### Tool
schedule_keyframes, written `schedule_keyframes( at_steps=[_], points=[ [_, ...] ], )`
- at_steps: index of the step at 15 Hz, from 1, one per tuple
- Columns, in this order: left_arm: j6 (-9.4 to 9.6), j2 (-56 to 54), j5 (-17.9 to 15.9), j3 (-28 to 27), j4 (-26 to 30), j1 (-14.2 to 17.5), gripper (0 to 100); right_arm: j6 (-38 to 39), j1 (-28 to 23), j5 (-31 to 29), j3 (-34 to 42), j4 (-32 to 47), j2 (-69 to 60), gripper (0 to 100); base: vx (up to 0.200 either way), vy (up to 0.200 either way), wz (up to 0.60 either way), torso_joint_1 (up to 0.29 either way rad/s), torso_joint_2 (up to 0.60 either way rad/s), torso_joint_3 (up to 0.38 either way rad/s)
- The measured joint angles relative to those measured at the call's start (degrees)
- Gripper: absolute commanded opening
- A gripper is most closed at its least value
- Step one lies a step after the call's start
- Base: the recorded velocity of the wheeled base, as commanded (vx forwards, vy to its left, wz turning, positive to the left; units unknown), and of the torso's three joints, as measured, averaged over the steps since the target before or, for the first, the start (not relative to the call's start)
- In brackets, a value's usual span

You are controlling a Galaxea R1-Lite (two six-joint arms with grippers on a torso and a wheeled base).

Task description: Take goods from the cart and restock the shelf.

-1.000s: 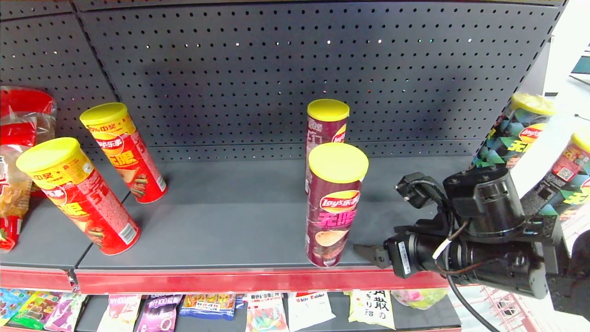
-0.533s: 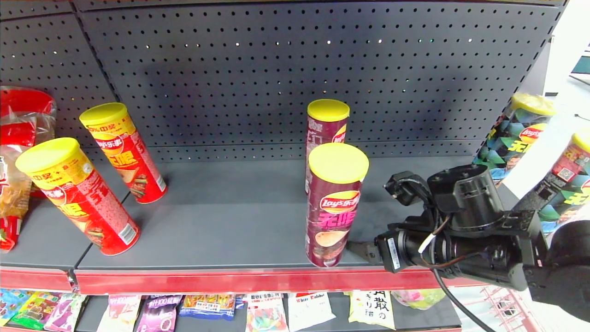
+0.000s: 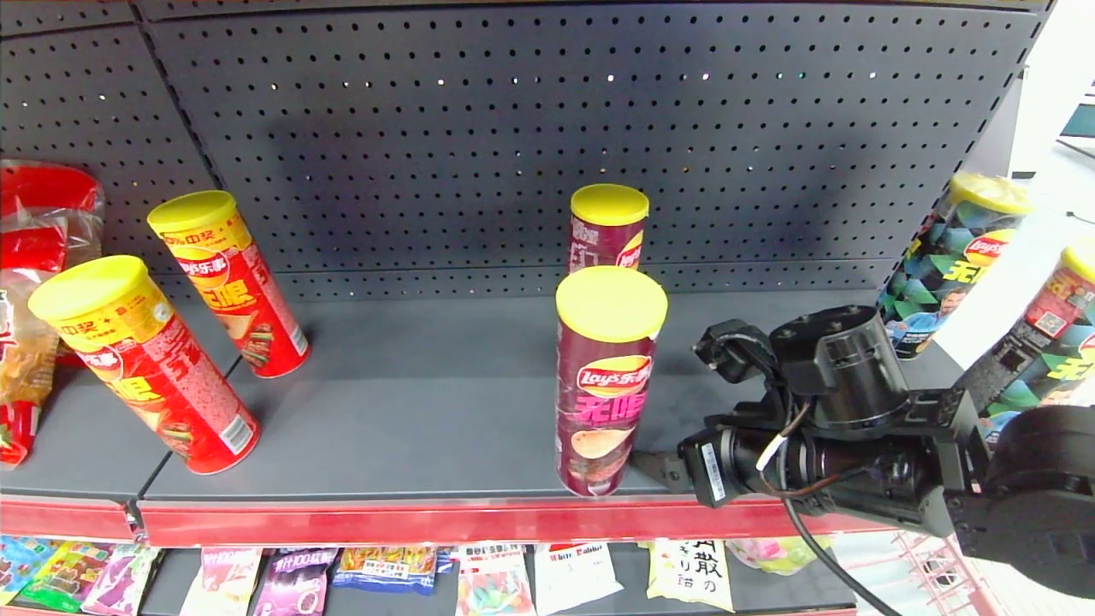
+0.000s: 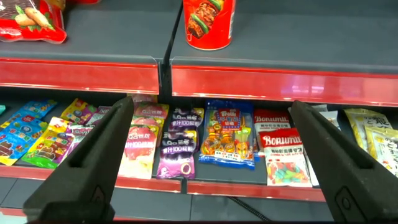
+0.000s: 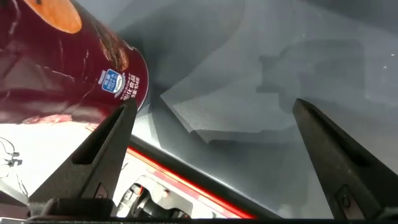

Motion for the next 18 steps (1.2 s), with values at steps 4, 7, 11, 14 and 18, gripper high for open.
schedule_keyframes(
  at_steps=[4, 7, 11, 14, 18],
  points=[
    [0.00, 0.00, 0.00, -0.02, 0.00, 0.02, 100, 0.02, 0.11, -0.05, -0.61, 0.00, 0.61, 100, 0.000, 0.000, 0.00, 0.000, 0.00, 0.000],
    [0.00, 0.00, 0.00, -0.02, 0.02, 0.00, 100, 0.00, -0.24, -0.13, -0.01, 0.02, -0.22, 100, 0.000, 0.000, 0.00, 0.000, 0.00, 0.000],
    [0.00, 0.00, 0.00, -0.02, -0.01, 0.00, 100, -0.95, -0.41, -0.09, 4.73, 0.29, -8.87, 100, 0.000, 0.000, 0.00, 0.000, 0.00, 0.000],
    [0.00, 0.00, 0.02, -0.02, 0.00, 0.00, 100, -5.28, -1.94, 1.67, 13.29, 0.49, -23.02, 100, 0.000, 0.000, 0.00, 0.000, 0.00, 0.000],
    [0.00, 0.00, 0.00, -0.02, 0.00, 0.00, 100, -12.53, -14.77, 10.97, 26.01, 5.36, -49.64, 100, 0.000, 0.000, 0.00, 0.000, 0.00, 0.000]
  ],
)
